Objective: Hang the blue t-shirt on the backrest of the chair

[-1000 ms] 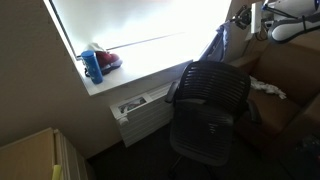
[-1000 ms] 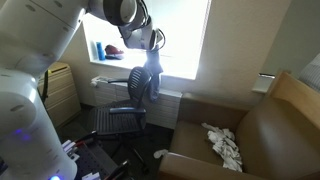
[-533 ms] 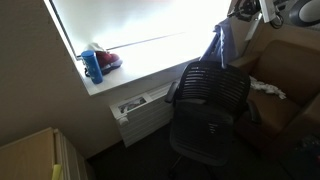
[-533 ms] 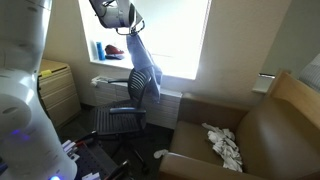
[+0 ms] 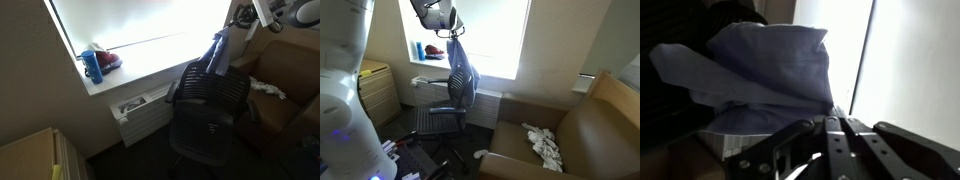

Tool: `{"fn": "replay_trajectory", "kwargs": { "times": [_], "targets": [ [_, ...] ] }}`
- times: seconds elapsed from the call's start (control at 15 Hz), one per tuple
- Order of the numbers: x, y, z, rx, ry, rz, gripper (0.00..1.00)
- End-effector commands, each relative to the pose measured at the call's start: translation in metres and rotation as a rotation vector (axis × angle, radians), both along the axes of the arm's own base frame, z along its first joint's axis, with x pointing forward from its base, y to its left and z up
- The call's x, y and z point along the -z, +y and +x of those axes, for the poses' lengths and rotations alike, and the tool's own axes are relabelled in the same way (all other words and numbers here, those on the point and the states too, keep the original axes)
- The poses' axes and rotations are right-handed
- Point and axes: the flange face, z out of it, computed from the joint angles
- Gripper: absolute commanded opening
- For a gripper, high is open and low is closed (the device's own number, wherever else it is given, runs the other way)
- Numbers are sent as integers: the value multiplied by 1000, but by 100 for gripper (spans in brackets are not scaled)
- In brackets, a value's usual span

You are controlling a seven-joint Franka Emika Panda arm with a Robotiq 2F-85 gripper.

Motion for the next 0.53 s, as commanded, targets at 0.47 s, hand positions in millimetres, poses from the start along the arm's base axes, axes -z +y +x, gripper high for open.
{"fn": "replay_trajectory", "kwargs": {
  "times": [0.47],
  "targets": [
    [44,-1,-5,143,352,-22,2]
  ]
}}
